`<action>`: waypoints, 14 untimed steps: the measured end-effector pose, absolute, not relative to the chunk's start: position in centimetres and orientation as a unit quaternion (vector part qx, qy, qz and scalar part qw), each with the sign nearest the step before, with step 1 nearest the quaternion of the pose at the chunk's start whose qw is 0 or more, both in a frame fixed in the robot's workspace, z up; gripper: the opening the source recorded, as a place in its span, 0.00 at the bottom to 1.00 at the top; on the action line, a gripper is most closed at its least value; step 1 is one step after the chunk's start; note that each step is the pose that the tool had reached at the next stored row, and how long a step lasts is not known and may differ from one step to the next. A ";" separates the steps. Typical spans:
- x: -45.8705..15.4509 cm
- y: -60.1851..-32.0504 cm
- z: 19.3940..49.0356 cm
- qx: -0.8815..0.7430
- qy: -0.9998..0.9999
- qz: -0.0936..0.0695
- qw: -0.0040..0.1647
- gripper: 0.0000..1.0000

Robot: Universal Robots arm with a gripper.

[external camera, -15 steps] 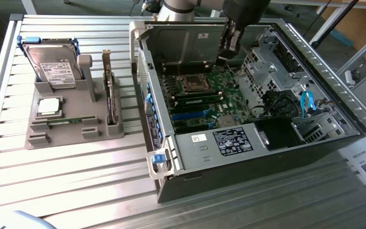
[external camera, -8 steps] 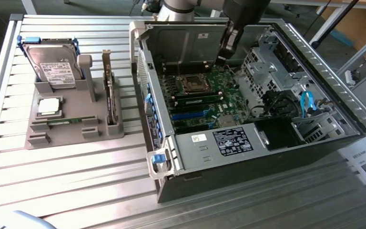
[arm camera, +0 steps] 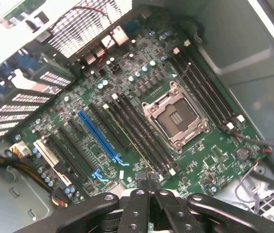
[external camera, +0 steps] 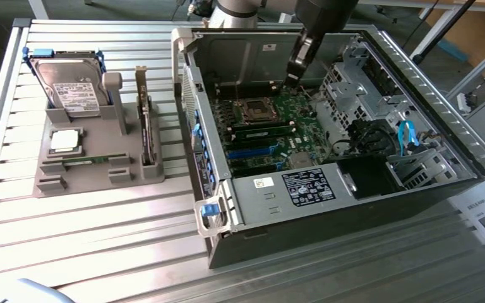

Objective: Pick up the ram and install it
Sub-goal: 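Press down the ram until it locks into place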

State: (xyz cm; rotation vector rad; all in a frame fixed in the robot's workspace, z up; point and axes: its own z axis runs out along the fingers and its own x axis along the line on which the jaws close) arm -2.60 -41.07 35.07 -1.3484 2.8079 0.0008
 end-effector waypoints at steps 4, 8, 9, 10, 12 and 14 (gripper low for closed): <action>-2.6 -41.1 35.1 -0.408 0.913 0.000 0.013 0.10; -2.6 -41.1 35.0 -0.384 0.923 0.000 0.013 0.10; -2.6 -41.1 35.0 -0.378 0.926 -0.001 0.013 0.10; -2.6 -41.1 35.0 -0.371 0.928 -0.001 0.013 0.10; -2.6 -41.1 35.0 -0.359 0.933 -0.001 0.013 0.10; -2.6 -41.1 35.0 -0.348 0.938 -0.001 0.013 0.10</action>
